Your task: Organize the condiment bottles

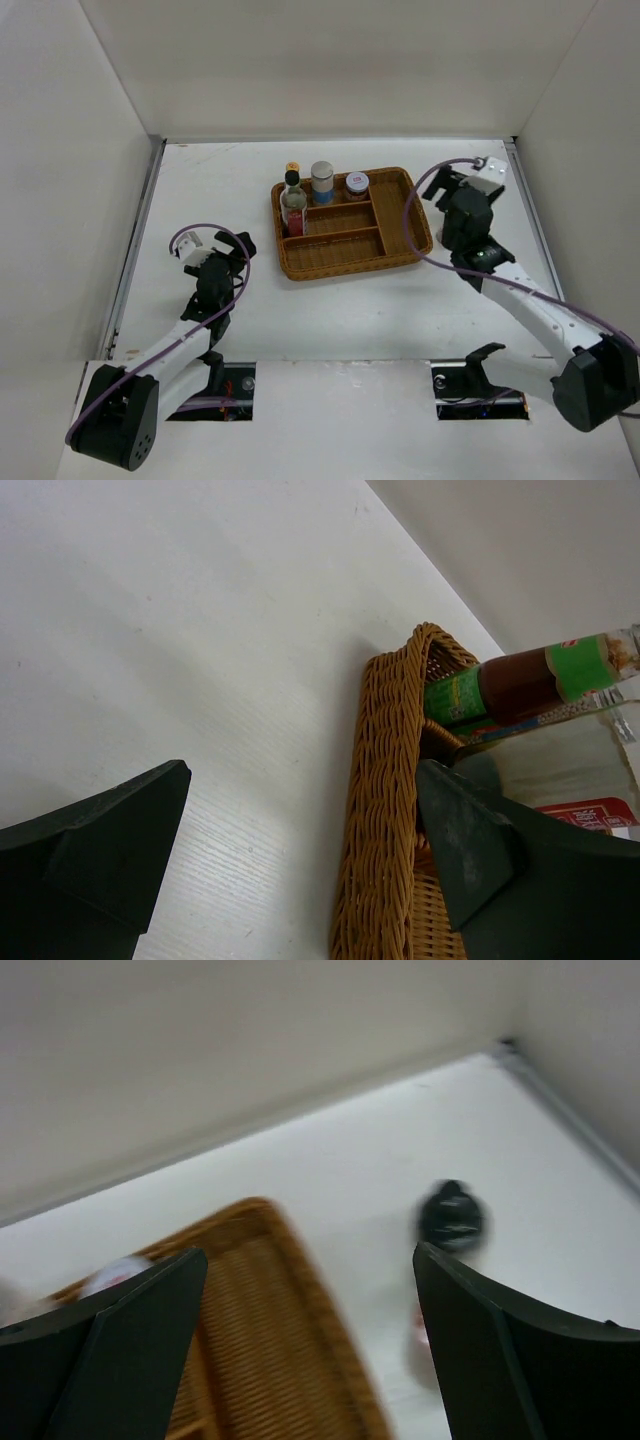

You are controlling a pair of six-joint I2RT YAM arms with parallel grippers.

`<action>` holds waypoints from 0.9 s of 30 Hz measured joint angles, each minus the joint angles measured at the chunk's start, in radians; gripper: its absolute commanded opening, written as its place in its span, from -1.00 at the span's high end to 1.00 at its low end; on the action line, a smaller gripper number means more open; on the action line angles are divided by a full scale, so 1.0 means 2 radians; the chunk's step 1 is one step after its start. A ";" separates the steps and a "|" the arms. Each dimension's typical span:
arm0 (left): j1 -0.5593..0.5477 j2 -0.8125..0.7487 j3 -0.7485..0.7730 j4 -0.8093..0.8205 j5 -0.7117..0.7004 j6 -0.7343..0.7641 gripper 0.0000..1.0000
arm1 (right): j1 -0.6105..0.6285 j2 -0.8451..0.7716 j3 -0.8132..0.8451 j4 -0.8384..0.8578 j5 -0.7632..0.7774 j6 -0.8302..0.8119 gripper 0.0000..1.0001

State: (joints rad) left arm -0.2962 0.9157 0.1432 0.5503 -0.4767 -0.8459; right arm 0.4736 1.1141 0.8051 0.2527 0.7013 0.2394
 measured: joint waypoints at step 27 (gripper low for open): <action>-0.003 0.009 0.000 0.000 0.009 -0.003 -1.00 | -0.158 0.182 -0.011 -0.076 -0.077 0.101 0.04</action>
State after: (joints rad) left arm -0.3016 0.9333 0.1432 0.5503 -0.4587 -0.8524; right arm 0.1581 1.4773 0.7830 0.1013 0.5480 0.4412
